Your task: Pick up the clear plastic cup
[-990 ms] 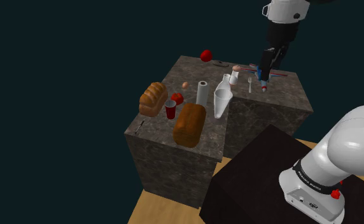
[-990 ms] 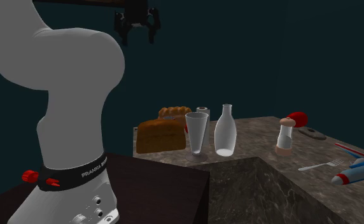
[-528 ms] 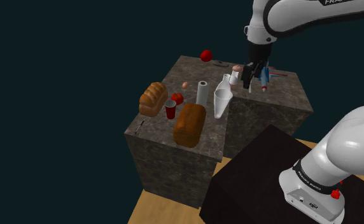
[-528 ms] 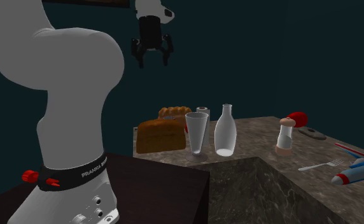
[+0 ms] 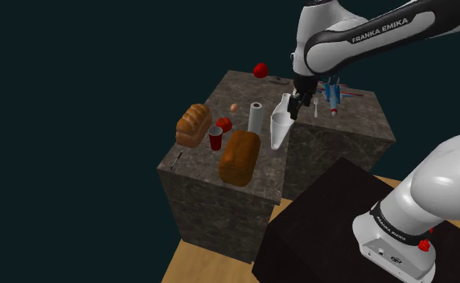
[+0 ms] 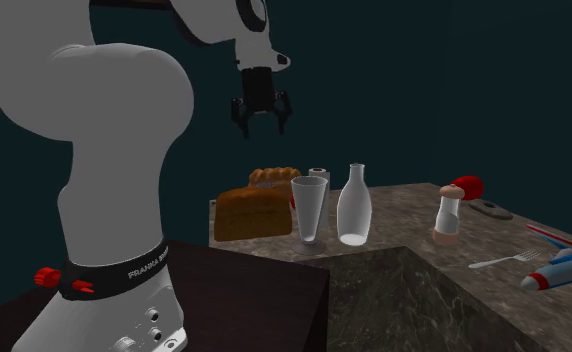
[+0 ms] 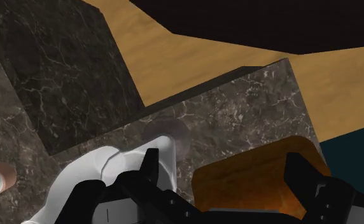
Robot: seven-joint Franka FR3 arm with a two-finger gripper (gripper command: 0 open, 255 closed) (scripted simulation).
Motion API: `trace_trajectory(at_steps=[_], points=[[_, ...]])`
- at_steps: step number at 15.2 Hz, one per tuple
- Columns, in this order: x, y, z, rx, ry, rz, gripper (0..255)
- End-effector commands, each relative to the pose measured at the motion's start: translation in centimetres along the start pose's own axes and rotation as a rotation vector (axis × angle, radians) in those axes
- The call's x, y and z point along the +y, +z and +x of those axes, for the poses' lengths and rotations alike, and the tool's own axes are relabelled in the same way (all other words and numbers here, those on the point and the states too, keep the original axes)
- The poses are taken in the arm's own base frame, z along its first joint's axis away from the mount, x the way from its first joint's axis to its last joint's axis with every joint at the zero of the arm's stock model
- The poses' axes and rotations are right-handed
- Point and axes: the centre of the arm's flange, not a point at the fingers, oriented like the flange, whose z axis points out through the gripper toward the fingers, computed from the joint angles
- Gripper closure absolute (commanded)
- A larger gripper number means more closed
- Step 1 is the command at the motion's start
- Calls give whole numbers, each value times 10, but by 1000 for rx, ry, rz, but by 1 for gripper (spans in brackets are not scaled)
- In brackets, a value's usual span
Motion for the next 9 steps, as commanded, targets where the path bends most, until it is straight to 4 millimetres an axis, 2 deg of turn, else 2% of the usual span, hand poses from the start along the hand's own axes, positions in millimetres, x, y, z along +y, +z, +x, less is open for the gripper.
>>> trace_trajectory(at_steps=[1,9], points=[[4,21,15,10,-5,-10,0],[27,95,79,41,-21,-52,0]])
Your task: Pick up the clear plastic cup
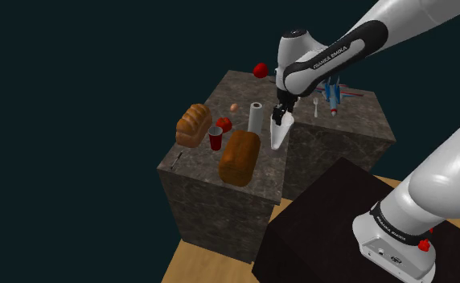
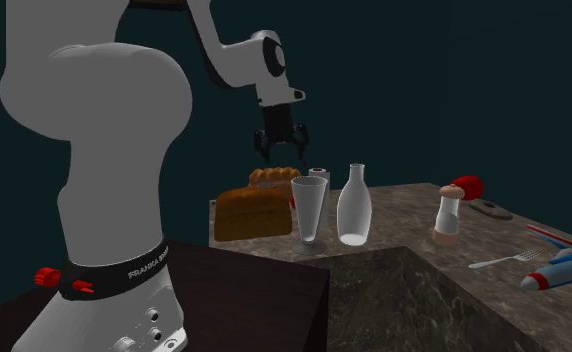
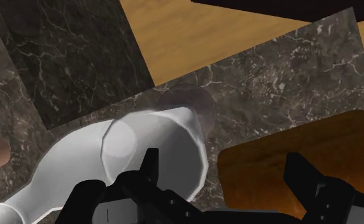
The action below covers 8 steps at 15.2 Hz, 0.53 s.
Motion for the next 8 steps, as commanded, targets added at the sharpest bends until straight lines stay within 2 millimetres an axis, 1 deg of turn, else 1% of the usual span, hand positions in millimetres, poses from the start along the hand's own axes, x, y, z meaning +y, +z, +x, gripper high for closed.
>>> trace_trajectory(at_steps=[1,3,8], points=[[6,21,15,9,-4,-10,0],[11,37,29,16,-8,-19,0],[6,63,29,16,-8,-19,0]])
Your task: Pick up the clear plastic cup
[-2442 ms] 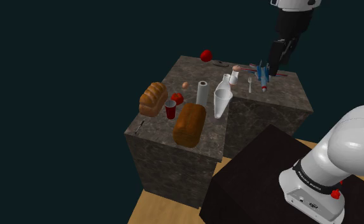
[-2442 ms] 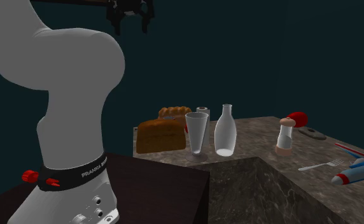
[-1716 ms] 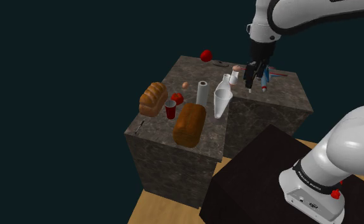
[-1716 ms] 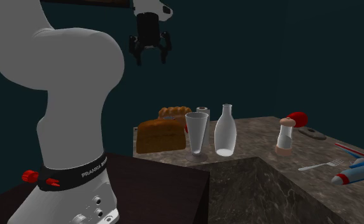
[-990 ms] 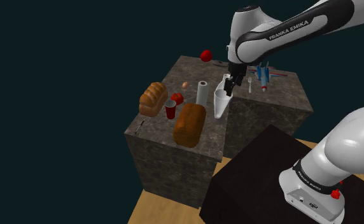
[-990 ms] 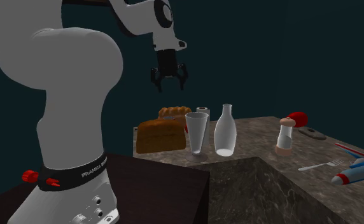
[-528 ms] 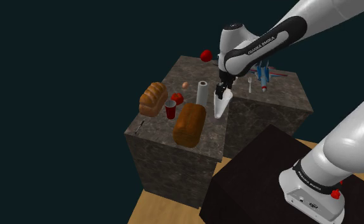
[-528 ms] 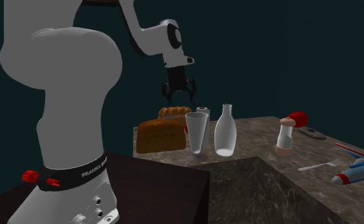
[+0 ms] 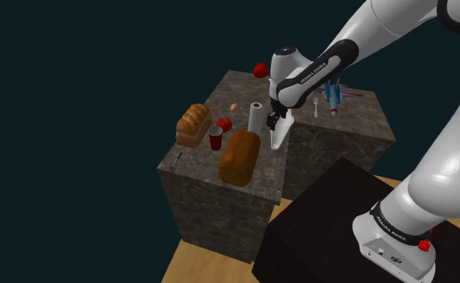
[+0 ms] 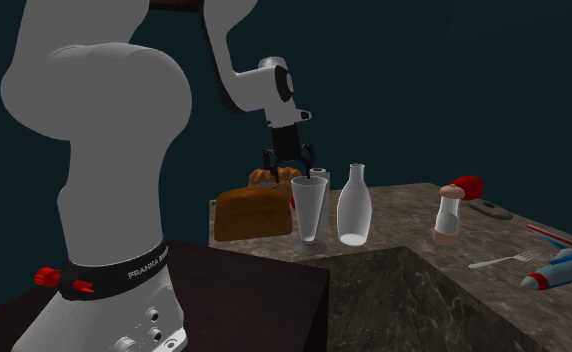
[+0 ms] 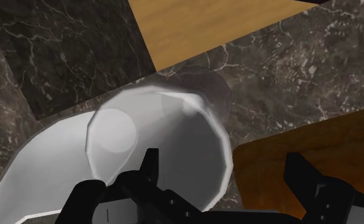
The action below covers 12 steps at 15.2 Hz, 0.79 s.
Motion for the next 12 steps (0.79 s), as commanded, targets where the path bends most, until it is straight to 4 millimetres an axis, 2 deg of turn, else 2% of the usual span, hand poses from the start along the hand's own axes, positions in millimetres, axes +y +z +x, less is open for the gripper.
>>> trace_trajectory(at_steps=[1,4,5,12], points=[[-1,10,0,1,0,0,0],[-3,18,0,1,0,0,0],[-4,18,0,1,0,0,255],[-3,18,0,1,0,0,255]])
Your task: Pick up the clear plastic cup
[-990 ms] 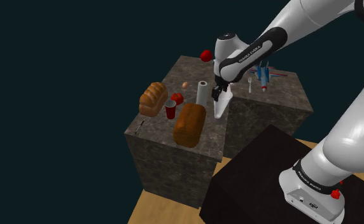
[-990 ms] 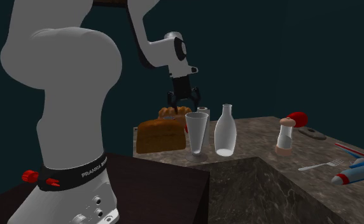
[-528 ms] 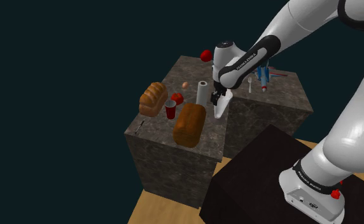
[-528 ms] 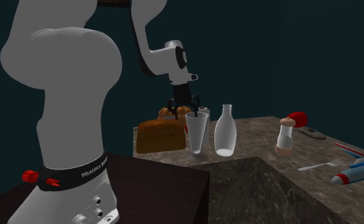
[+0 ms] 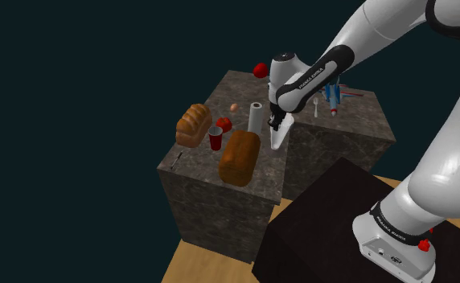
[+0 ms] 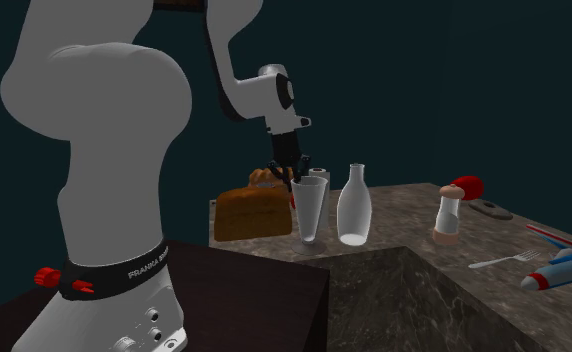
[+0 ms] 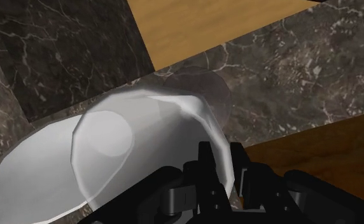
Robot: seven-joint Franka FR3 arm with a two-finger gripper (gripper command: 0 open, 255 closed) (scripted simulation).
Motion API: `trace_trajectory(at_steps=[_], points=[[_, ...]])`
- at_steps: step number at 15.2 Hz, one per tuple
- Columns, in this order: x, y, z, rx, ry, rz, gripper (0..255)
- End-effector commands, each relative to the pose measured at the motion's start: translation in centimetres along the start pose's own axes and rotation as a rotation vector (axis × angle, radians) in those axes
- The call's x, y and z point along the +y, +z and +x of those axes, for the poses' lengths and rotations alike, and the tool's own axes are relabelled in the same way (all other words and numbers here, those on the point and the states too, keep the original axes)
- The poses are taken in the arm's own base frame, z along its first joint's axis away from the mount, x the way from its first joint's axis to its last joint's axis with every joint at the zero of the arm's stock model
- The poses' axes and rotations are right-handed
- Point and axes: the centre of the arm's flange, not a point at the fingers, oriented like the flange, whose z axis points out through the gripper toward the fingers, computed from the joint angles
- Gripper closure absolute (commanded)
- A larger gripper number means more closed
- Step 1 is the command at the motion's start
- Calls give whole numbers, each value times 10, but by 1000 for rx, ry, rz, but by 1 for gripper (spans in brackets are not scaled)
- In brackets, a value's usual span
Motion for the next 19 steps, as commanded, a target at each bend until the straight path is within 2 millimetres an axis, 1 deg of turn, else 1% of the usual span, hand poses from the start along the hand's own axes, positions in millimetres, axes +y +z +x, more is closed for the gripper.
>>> trace_trajectory(at_steps=[1,2,17,19], points=[[0,0,0,-1,0,0,255],[0,0,0,-1,0,0,255],[15,-78,-2,-1,0,0,255],[16,-78,-2,-1,0,0,255]])
